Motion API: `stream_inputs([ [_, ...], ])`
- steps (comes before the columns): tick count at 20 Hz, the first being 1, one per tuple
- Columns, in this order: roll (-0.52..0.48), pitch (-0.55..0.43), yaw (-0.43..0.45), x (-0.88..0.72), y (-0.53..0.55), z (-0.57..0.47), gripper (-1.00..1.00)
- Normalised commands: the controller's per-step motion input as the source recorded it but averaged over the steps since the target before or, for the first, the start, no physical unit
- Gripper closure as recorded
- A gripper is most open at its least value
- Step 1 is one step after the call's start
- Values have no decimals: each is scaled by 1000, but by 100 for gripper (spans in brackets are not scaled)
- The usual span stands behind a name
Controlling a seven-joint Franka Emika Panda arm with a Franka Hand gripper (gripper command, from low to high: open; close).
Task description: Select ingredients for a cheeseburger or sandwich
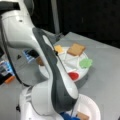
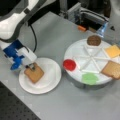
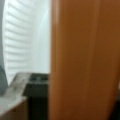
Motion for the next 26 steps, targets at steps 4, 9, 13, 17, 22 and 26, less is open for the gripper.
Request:
stream_inputs([
  [4, -165, -89, 157, -77, 78, -59, 100],
  [9, -110, -117, 140, -123, 85, -69, 100],
  [13, -140, -146, 173, -208, 105, -74, 100],
  [17, -163, -128, 109, -225, 160, -51, 100],
  [22, -184, -138, 79, -241, 224, -55, -100],
  [26, -221, -135, 57, -254, 257, -55, -100],
])
